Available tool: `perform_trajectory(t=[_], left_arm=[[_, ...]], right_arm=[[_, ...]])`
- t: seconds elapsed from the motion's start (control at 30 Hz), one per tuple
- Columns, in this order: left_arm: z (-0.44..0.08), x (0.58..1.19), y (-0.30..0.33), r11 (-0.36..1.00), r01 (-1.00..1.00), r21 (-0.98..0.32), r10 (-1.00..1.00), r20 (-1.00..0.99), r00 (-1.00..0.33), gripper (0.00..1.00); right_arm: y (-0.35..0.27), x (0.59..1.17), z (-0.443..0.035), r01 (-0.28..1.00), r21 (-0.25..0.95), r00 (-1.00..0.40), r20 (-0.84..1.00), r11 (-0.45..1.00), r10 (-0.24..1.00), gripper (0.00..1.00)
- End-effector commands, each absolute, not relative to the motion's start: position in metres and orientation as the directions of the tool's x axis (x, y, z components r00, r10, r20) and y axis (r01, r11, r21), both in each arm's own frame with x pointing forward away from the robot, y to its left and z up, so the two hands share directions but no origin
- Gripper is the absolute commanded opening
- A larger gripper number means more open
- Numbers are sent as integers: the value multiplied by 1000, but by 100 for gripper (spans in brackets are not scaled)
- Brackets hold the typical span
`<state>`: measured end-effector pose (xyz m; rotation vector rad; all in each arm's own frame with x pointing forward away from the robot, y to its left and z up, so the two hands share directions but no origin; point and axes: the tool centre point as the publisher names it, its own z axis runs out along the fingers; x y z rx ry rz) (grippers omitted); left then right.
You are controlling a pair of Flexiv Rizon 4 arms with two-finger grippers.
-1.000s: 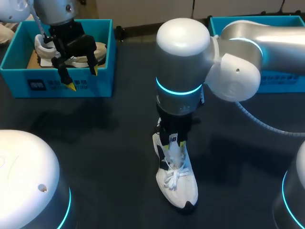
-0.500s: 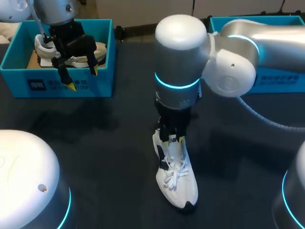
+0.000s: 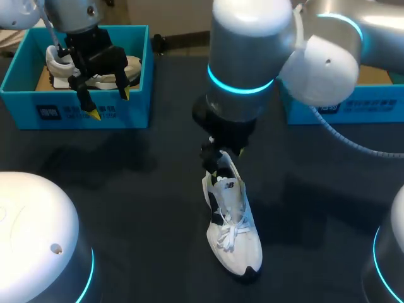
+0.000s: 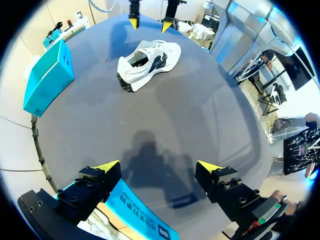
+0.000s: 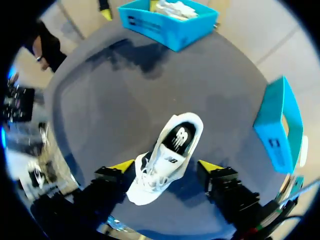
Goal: Take the shoe out of the shoebox, open the shoe tongue, remove and reinsert the insole, then place the shoe into the shoebox
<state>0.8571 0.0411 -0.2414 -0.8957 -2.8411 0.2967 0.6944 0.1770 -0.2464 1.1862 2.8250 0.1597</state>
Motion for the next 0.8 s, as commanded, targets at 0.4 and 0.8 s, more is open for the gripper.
perform_trajectory(t=[0.4, 0.8], left_arm=[[-242, 858, 41, 802, 551, -231, 581, 83, -810, 100], [-242, 858, 41, 802, 551, -231, 581, 83, -810, 100]], right_arm=[[184, 709, -250, 72, 197, -997, 15, 978, 70, 100], [211, 737, -259, -111, 70, -990, -90, 991, -105, 100]])
